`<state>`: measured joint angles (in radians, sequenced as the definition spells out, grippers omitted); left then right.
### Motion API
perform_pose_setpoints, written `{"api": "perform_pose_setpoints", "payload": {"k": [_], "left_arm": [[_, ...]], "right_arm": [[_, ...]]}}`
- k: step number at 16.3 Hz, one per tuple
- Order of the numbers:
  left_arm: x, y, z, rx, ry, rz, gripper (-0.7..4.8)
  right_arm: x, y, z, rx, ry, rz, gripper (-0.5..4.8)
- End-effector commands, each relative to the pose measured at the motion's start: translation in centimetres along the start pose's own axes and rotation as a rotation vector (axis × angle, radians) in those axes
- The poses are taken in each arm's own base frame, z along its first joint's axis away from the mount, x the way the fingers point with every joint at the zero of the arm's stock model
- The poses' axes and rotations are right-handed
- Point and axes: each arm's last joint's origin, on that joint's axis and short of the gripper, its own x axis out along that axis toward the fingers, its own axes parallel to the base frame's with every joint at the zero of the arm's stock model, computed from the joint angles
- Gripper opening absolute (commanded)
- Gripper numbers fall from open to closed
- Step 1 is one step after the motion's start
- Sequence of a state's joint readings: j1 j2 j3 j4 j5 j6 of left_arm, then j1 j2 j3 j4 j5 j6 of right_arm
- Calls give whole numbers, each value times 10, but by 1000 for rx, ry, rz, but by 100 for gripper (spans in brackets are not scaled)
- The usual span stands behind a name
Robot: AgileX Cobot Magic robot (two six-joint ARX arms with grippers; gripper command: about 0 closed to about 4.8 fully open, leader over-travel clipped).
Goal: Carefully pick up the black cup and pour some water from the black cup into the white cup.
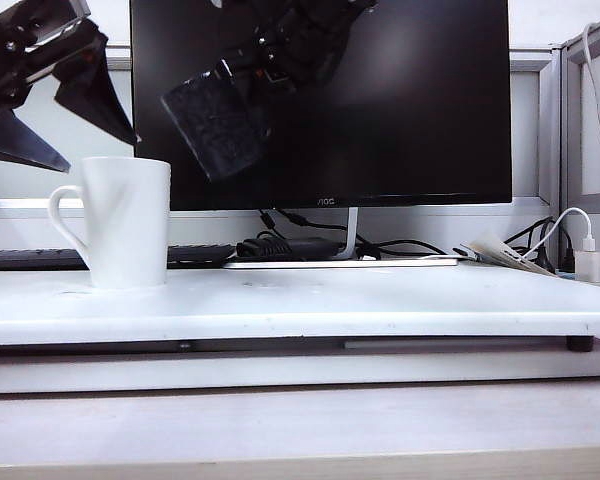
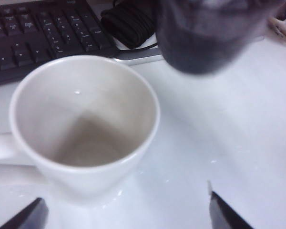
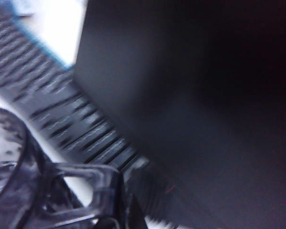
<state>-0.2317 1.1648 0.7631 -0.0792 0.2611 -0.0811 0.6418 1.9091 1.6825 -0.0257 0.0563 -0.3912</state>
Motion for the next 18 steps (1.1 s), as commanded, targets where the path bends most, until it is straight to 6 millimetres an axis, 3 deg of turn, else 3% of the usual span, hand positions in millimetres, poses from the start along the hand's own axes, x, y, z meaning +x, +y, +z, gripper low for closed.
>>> {"api": "perform_pose_setpoints", "payload": {"k": [1,11,18], "left_arm": [[-1,-1,2,-32,-12,-9,479],[-2,3,4,-20,-33,128,479],[-1,3,3,-22,-25,125,479]], "right_arm": [[9,-7,20,-5,-77,-43,-6],[10,-2,25,-236,-47,-30,-6],[6,27,38,-424,-56,-37,-6]]}}
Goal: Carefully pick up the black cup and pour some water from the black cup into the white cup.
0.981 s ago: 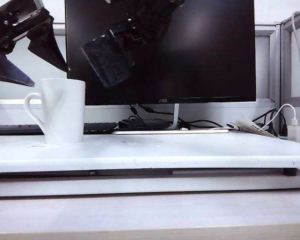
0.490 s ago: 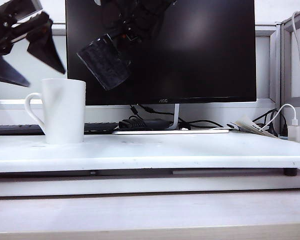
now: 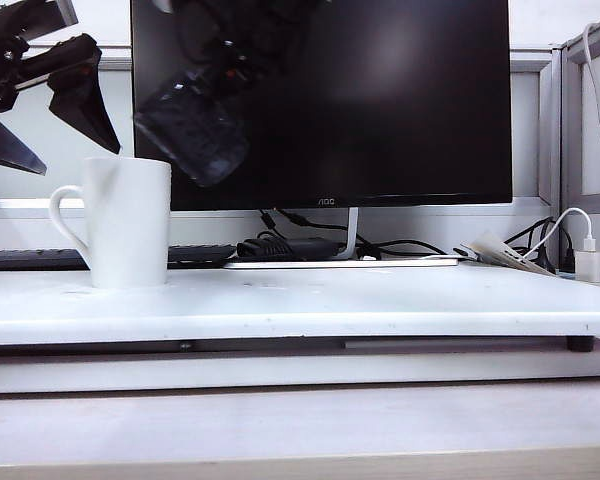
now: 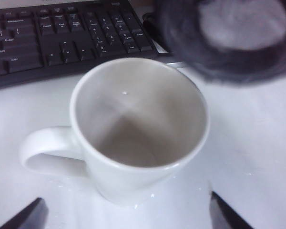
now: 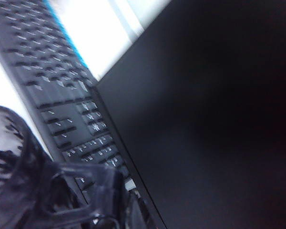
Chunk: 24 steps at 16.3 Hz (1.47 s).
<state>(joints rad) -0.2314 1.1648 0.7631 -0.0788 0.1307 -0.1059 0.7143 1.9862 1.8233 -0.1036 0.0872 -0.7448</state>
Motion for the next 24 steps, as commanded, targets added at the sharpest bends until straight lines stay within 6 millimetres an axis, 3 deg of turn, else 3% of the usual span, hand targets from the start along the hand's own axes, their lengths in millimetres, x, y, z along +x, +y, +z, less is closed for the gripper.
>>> {"api": "perform_pose_setpoints", "payload": {"k": [1,24], "left_arm": [[-1,0,2,2,-8,-4,479],[-1,0,-4,-7,58,3,479]], "right_arm": [[-6,-4,14,-62,-21,-91,-6],[-9,-9,25,-373,-46,-217,-6]]}}
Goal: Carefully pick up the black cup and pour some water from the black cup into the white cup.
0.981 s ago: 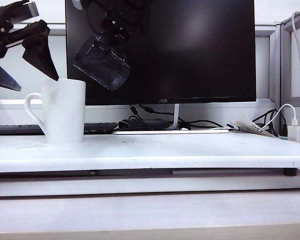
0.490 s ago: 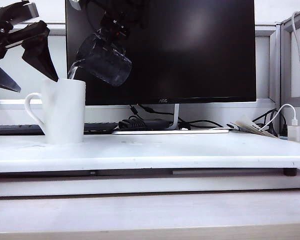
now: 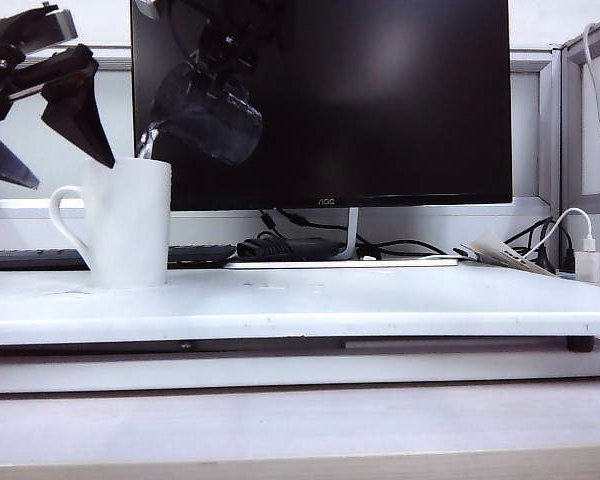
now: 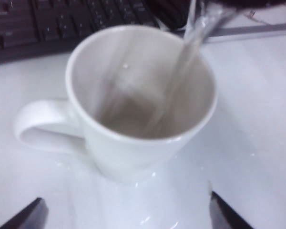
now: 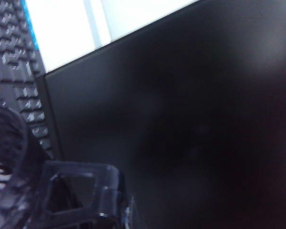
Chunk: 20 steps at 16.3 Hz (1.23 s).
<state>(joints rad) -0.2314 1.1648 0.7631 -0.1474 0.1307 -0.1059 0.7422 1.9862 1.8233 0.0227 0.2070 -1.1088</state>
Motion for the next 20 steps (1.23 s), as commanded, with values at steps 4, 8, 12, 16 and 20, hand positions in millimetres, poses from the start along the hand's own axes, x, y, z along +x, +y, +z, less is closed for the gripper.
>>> {"api": "perform_pose_setpoints", "payload": {"k": [4,8,12,16,20], "left_arm": [[-1,0,2,1,-5,-4,479],[-1,0,1,0,5,-3,479],[-1,0,0,-1,8,-2,479],[-1,0,0,-2,15,-2,479],[-1,0,0,-1,17,-1,479]], "right_arm": [[-5,-12,7,-81,-34,-70,-6],[-5,-12,8,-107,-38,-76,-6],[-7,-12,14,-109,-61,-91,-6],[-7,-10,17,-174,-66,-90,-6],[-8,-10,18,-161,-67,-89,-6]]}}
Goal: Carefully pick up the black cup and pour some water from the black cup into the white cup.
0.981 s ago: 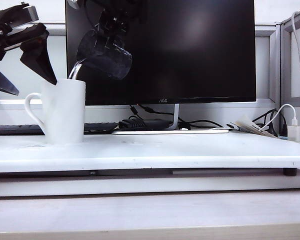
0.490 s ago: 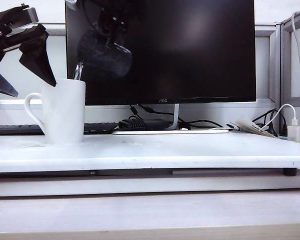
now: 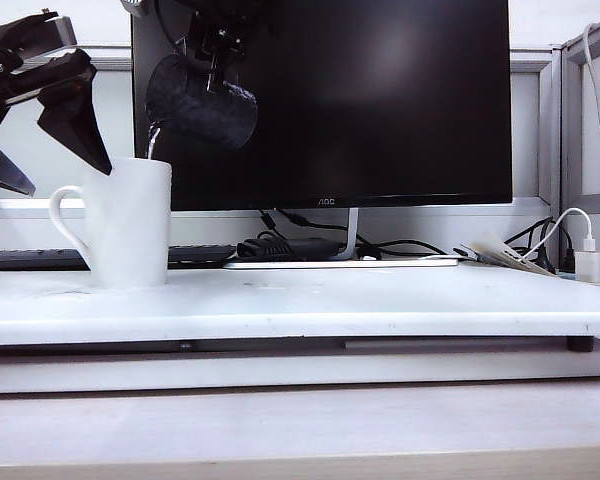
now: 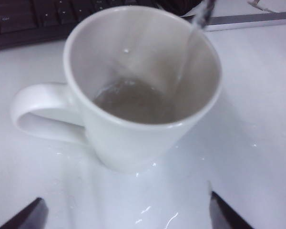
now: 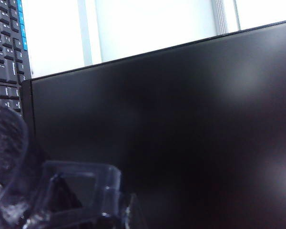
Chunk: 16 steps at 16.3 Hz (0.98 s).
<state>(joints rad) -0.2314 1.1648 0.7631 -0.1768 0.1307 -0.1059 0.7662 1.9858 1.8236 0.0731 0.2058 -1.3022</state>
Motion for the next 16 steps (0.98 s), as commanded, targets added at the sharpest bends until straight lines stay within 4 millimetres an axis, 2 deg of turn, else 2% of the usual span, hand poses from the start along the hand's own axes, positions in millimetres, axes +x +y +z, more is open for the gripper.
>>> {"api": "perform_pose_setpoints", "payload": {"k": [1,5,8,10,12,13,15,16], "left_arm": [[-1,0,2,2,-11,-4,479],[-2,0,2,1,-8,-4,479],[-3,-1,2,-2,-13,-5,479],[-14,-3,7,5,-65,-11,479],[-24,-4,12,12,-113,-16,479],[-32,-6,14,13,-145,-20,479],[-38,-7,16,4,-170,-24,479],[-40,-8,16,-5,-176,-28,479]], "right_arm": [[-4,-11,4,76,-21,-53,-6],[-6,-16,2,493,-5,-74,-6],[-18,-34,-5,821,4,-119,-6],[-46,-71,-30,1074,44,-161,-6],[-73,-95,-49,1187,76,-166,-6],[-95,-107,-60,1226,105,-170,-6],[-115,-100,-69,1252,96,-174,-6],[-128,-76,-79,1298,103,-180,-6]]}}
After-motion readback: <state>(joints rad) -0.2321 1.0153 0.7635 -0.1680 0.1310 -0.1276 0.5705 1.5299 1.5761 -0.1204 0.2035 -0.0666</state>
